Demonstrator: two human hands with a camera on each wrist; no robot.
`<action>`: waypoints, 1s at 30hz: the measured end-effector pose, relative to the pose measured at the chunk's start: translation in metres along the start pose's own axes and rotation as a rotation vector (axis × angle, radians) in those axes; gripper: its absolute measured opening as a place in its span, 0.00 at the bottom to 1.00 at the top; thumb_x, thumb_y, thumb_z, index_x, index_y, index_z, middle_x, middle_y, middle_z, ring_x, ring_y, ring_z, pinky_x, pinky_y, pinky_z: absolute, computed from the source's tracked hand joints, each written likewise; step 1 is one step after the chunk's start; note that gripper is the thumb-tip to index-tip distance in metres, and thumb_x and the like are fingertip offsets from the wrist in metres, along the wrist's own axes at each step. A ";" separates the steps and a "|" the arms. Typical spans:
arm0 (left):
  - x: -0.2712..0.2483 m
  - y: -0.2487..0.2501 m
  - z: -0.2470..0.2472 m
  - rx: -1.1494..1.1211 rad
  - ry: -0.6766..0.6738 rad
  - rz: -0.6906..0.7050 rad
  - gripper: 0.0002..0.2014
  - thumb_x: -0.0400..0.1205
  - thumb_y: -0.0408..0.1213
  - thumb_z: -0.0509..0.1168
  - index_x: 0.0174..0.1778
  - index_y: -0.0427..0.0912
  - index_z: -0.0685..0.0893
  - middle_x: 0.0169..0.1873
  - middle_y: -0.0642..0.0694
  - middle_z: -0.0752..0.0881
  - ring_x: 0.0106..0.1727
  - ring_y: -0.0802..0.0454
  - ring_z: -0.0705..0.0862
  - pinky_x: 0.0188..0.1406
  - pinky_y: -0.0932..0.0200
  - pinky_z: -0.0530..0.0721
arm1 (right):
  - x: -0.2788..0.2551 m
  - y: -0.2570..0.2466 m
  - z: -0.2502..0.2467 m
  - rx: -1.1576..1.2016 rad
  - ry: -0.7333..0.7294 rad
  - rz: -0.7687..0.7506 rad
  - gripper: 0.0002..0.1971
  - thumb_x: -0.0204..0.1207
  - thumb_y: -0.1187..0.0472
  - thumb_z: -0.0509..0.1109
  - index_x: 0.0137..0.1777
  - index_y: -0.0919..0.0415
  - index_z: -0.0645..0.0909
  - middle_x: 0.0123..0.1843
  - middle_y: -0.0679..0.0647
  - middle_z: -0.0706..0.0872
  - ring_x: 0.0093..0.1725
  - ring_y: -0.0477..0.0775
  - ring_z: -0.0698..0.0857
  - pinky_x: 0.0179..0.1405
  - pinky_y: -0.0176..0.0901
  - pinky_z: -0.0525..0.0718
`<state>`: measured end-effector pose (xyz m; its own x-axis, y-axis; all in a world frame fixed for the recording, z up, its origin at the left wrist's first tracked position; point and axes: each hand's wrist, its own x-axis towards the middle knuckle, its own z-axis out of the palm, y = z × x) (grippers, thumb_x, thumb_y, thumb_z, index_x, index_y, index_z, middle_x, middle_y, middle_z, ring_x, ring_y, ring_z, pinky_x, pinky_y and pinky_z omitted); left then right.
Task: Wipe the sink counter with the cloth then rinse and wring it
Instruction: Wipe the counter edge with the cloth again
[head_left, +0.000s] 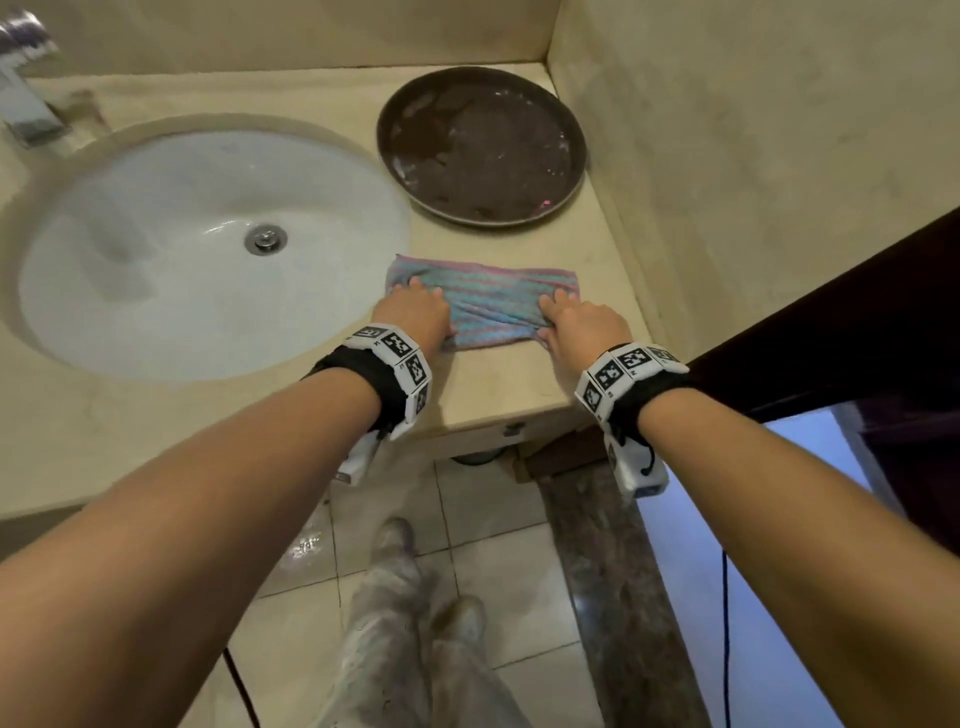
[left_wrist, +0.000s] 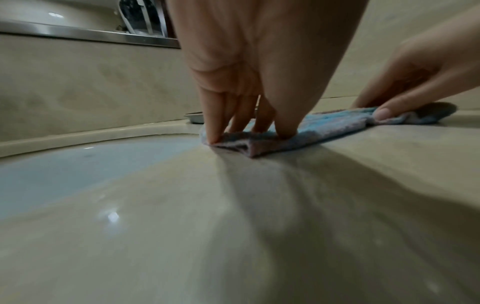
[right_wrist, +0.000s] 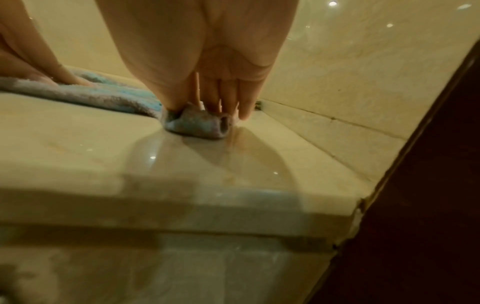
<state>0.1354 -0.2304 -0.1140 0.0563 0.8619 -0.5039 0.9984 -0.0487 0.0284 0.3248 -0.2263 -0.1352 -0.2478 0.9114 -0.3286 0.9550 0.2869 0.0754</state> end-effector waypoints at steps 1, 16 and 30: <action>0.007 0.002 -0.003 0.008 0.014 0.016 0.27 0.86 0.42 0.54 0.79 0.33 0.59 0.77 0.30 0.62 0.78 0.36 0.65 0.73 0.46 0.68 | 0.004 0.004 -0.001 0.007 -0.012 0.013 0.23 0.84 0.52 0.55 0.76 0.60 0.62 0.75 0.60 0.68 0.63 0.65 0.80 0.56 0.54 0.79; 0.063 0.020 -0.011 0.090 0.004 0.206 0.28 0.88 0.41 0.50 0.82 0.38 0.49 0.82 0.31 0.51 0.82 0.33 0.54 0.79 0.43 0.63 | 0.030 0.016 -0.025 -0.309 -0.339 0.200 0.38 0.84 0.40 0.36 0.81 0.72 0.39 0.84 0.68 0.48 0.85 0.65 0.49 0.83 0.58 0.40; -0.003 0.025 0.036 0.125 0.098 0.250 0.27 0.88 0.43 0.47 0.83 0.44 0.48 0.83 0.38 0.49 0.83 0.37 0.53 0.73 0.41 0.72 | -0.046 -0.001 -0.005 -0.334 -0.397 0.189 0.41 0.83 0.38 0.36 0.81 0.73 0.39 0.85 0.67 0.47 0.84 0.65 0.48 0.84 0.57 0.40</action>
<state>0.1602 -0.2523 -0.1431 0.3062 0.8598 -0.4086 0.9462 -0.3221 0.0313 0.3346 -0.2669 -0.1153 0.0652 0.7932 -0.6054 0.8571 0.2661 0.4410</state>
